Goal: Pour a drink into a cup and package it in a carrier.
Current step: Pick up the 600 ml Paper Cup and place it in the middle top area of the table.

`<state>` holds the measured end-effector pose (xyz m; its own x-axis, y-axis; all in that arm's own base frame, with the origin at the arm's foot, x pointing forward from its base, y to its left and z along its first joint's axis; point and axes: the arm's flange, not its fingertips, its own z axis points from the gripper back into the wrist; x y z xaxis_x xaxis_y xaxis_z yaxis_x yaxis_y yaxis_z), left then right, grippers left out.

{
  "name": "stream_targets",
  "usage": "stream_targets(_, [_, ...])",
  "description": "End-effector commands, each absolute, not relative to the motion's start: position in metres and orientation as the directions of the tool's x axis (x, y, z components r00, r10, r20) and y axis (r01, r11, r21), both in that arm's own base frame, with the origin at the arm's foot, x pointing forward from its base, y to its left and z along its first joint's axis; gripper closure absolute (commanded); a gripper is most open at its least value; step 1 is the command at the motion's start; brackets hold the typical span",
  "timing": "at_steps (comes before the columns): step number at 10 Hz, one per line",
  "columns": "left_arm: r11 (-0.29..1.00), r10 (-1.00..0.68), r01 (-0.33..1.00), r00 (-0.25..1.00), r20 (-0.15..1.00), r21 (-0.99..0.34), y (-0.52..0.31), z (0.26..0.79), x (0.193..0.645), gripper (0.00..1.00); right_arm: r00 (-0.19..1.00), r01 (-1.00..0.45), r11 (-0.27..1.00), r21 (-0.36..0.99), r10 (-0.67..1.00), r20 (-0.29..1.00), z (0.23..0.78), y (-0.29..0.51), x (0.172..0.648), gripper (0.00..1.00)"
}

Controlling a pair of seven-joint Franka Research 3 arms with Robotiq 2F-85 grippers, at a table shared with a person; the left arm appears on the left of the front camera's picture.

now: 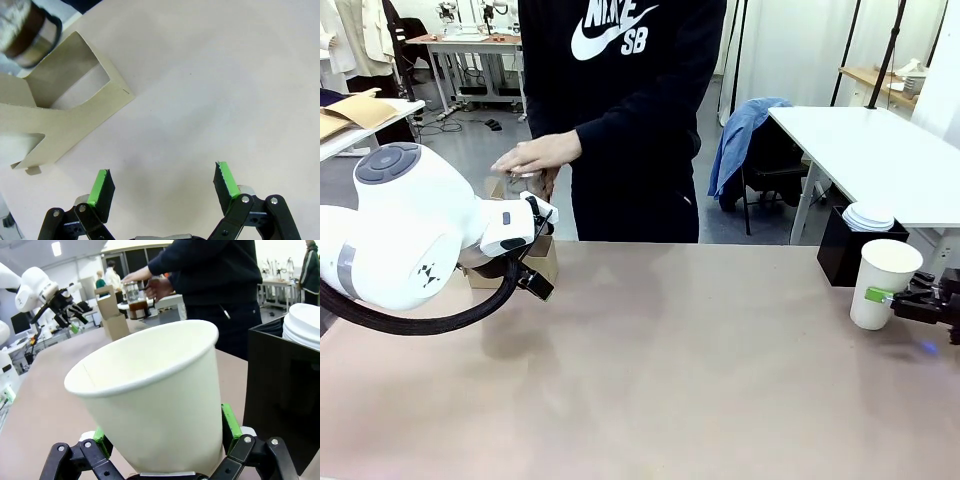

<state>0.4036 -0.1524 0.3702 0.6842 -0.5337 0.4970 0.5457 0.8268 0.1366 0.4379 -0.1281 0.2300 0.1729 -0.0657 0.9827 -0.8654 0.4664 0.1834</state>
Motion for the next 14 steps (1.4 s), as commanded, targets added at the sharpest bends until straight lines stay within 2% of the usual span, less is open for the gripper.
stream_targets(1, [0.827, -0.533, 0.545, 0.685, 0.498, 0.135, -0.152, 0.37, 0.404, 0.0, 0.164, -0.852, 0.492, 0.179, -0.072, 0.984, 0.227, -0.124, 0.451, 0.0])
stream_targets(4, [0.827, -0.533, 0.545, 0.685, 0.498, 0.135, -0.152, 0.37, 0.404, 0.0, 0.16, -0.851, 0.494, 0.18, -0.083, 0.984, 0.225, -0.123, 0.459, 0.0])
stream_targets(5, [0.827, -0.533, 0.545, 0.685, 0.498, 0.135, -0.152, 0.37, 0.404, 0.0, 0.182, -0.853, 0.478, 0.209, -0.103, 0.978, 0.225, -0.125, 0.461, 0.2])
stream_targets(10, [0.827, -0.533, 0.545, 0.685, 0.498, 0.135, -0.152, 0.37, 0.404, 0.0, 0.172, -0.862, 0.47, 0.189, -0.079, 0.982, 0.224, -0.129, 0.455, 0.2])
stream_targets(12, [0.827, -0.533, 0.545, 0.685, 0.498, 0.135, -0.152, 0.37, 0.404, 0.0, 0.098, -0.798, 0.586, 0.143, -0.108, 0.989, 0.273, -0.095, 0.425, 0.2])
stream_targets(14, [0.827, -0.533, 0.545, 0.685, 0.498, 0.135, -0.152, 0.37, 0.404, 0.0, 0.069, -0.79, 0.601, 0.123, -0.112, 0.991, 0.314, -0.042, 0.415, 0.2])
